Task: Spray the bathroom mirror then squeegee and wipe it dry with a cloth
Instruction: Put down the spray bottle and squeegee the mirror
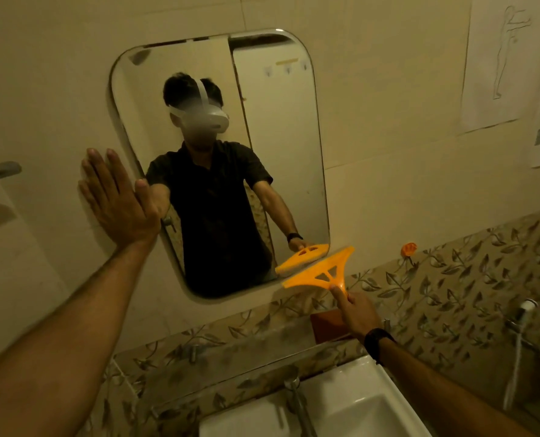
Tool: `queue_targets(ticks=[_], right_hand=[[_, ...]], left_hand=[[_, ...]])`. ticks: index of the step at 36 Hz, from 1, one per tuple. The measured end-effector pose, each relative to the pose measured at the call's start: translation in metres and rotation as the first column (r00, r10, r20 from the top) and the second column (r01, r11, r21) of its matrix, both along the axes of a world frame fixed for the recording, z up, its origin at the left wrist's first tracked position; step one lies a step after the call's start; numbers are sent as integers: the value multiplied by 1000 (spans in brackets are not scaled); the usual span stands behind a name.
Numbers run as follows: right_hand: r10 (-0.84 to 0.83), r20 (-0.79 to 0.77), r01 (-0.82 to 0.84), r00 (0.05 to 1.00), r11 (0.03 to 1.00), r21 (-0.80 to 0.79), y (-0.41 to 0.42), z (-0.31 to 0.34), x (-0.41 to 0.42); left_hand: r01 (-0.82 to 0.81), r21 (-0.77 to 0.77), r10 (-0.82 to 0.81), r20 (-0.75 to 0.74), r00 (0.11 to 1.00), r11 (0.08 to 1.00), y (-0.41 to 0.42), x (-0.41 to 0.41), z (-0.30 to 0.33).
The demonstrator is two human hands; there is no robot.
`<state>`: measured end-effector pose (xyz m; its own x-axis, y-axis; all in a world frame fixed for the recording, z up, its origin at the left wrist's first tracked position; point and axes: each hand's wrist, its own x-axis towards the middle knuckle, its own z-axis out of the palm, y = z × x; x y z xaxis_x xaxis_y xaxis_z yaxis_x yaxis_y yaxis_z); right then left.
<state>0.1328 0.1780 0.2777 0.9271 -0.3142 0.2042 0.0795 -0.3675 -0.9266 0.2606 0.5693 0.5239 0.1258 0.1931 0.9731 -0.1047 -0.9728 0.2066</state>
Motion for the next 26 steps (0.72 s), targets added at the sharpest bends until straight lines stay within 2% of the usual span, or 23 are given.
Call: queue_targets(ticks=[5, 8, 10, 14, 19, 26], right_hand=[[-89, 162, 70, 983, 990, 120, 5, 38, 6], [-79, 196, 65, 977, 995, 77, 14, 61, 18], [-54, 180, 50, 982, 998, 27, 20, 62, 26], [4, 105, -8, 994, 999, 45, 27, 41, 25], [-4, 7, 5, 1000, 996, -94, 31, 15, 15], [-1, -39, -3, 999, 995, -98, 33, -4, 8]], left_hand=[[-5, 15, 4, 10, 1000, 1000, -3, -3, -1], [-8, 21, 8, 9, 1000, 1000, -4, -5, -2], [-2, 26, 2, 16, 1000, 1000, -3, -4, -3], [-5, 35, 4, 11, 1000, 999, -1, -2, -6], [-31, 47, 31, 17, 999, 998, -1, -2, -12], [-66, 43, 65, 7, 998, 997, -3, -4, -11]])
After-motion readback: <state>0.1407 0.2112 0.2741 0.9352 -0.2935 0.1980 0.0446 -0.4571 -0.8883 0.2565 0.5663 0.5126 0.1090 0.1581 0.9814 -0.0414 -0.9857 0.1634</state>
